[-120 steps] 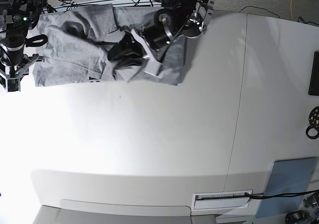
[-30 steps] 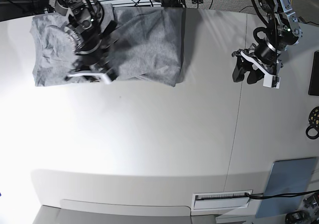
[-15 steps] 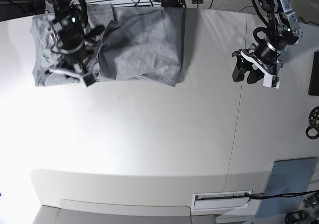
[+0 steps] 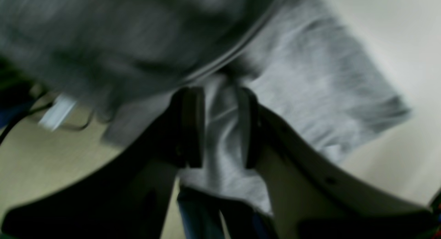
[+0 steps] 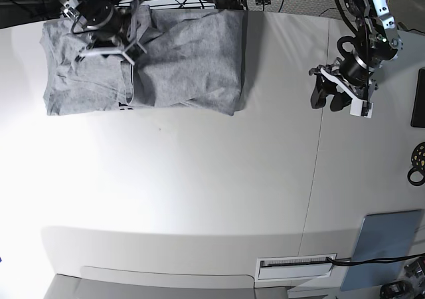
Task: Fold the T-shirt properly
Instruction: 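Press and smooth the folded grey shirt with the right gripper, then grasp the edge of the folded shirt with the right gripper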
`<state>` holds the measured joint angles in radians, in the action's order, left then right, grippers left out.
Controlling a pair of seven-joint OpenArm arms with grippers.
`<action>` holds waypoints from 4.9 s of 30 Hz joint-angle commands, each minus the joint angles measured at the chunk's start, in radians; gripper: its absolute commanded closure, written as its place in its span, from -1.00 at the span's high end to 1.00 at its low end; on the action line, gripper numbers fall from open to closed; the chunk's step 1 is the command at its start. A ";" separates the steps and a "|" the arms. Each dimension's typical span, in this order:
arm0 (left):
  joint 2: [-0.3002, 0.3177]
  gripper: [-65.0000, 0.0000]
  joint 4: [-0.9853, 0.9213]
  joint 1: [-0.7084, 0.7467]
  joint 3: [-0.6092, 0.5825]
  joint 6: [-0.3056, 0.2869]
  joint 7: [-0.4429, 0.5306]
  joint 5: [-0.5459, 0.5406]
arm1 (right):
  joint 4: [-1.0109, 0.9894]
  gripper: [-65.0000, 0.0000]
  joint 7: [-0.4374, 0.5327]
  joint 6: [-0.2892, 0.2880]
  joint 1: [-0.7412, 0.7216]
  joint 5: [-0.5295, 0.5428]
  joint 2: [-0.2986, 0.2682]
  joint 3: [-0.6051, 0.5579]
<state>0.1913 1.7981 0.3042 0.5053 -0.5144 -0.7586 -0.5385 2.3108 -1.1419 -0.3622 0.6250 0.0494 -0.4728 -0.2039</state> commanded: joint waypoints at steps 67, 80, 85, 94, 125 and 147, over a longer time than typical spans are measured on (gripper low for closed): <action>0.008 0.00 0.016 -0.002 0.003 -0.007 0.033 -0.015 | 0.045 -0.94 -0.086 -0.015 0.074 0.115 -0.109 0.013; 0.008 0.00 0.016 -0.002 0.003 -0.007 0.033 -0.015 | 0.045 -0.30 -0.051 -0.027 0.074 0.115 -0.109 0.013; 0.008 0.00 0.016 -0.002 0.003 -0.007 0.033 -0.015 | 0.045 -0.29 -0.021 -0.026 0.072 0.115 -0.108 0.013; 0.008 0.00 0.016 -0.002 0.003 -0.007 0.033 -0.016 | 0.045 -0.29 0.160 0.205 0.056 0.081 -0.104 0.139; 0.005 0.00 0.016 -0.002 0.001 -0.168 0.032 -0.158 | -0.332 0.08 0.102 -0.009 -0.024 0.496 0.046 0.880; 0.006 0.00 0.016 -0.003 0.001 -0.167 0.033 -0.154 | -0.921 0.08 -0.195 -0.177 -0.329 0.807 -0.009 0.900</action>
<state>0.1890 1.7981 0.3065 0.5045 -0.6746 -0.7483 -0.6735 1.3872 -1.3235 -0.5442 0.2932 0.8661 -0.4679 0.6937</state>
